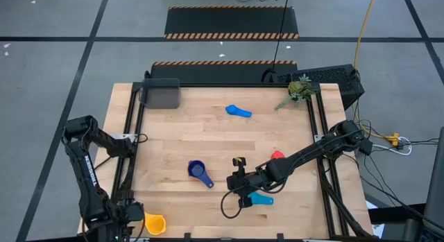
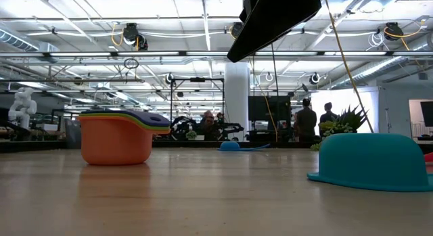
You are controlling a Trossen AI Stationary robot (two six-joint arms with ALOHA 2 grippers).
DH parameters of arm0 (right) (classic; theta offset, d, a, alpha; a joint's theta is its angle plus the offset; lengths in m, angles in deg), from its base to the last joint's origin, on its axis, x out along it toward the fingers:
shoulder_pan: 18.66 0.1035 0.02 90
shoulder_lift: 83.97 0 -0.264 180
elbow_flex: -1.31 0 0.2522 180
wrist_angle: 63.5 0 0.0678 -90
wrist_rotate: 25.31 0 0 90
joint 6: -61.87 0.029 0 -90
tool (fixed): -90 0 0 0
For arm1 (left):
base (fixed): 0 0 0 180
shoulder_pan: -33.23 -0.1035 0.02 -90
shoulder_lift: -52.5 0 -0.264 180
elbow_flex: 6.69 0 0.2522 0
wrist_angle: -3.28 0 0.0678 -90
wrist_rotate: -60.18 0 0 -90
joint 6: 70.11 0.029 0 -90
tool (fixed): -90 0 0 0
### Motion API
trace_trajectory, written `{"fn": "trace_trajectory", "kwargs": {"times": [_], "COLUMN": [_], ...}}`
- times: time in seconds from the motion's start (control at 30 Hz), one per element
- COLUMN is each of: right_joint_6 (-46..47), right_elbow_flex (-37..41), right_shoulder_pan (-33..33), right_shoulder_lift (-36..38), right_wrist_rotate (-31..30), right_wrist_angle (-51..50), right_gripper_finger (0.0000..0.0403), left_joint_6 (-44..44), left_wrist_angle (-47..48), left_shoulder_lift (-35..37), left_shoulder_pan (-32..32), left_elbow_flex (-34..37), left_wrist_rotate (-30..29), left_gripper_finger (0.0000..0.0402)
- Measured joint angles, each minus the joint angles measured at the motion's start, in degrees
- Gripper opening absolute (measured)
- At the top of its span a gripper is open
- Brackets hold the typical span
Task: Nest measuring cups in basket
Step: Stack the yellow measuring cup on top of the purple measuring cup
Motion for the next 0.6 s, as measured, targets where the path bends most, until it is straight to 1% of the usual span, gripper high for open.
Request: {"fn": "trace_trajectory", "kwargs": {"times": [0.1, 0.3, 0.47, 0.6], "right_joint_6": [0.0, 0.0, 0.0, -0.3], "right_elbow_flex": [0.0, 0.1, 2.3, 4.1], "right_shoulder_pan": [0.0, 0.0, -0.1, -0.7], "right_shoulder_lift": [0.0, 0.0, -0.1, -0.1], "right_wrist_rotate": [0.0, 0.0, 0.1, 0.1], "right_wrist_angle": [0.0, 0.2, 2.1, 4.4], "right_gripper_finger": [0.004, 0.004, 0.004, 0.004], "left_joint_6": [0.4, 5.0, 7.4, 11.4], "left_wrist_angle": [-0.3, -0.6, 0.3, 0.3], "left_shoulder_lift": [-1.6, -5.8, -6.8, -8.8], "left_shoulder_pan": [0.0, 0.0, 0.0, 0.0], "left_elbow_flex": [0.0, 0.0, 0.0, 0.0], "left_wrist_rotate": [-0.7, 0.3, -2.6, -2.9], "left_gripper_finger": [0.0285, 0.0285, 0.0285, 0.0285]}}
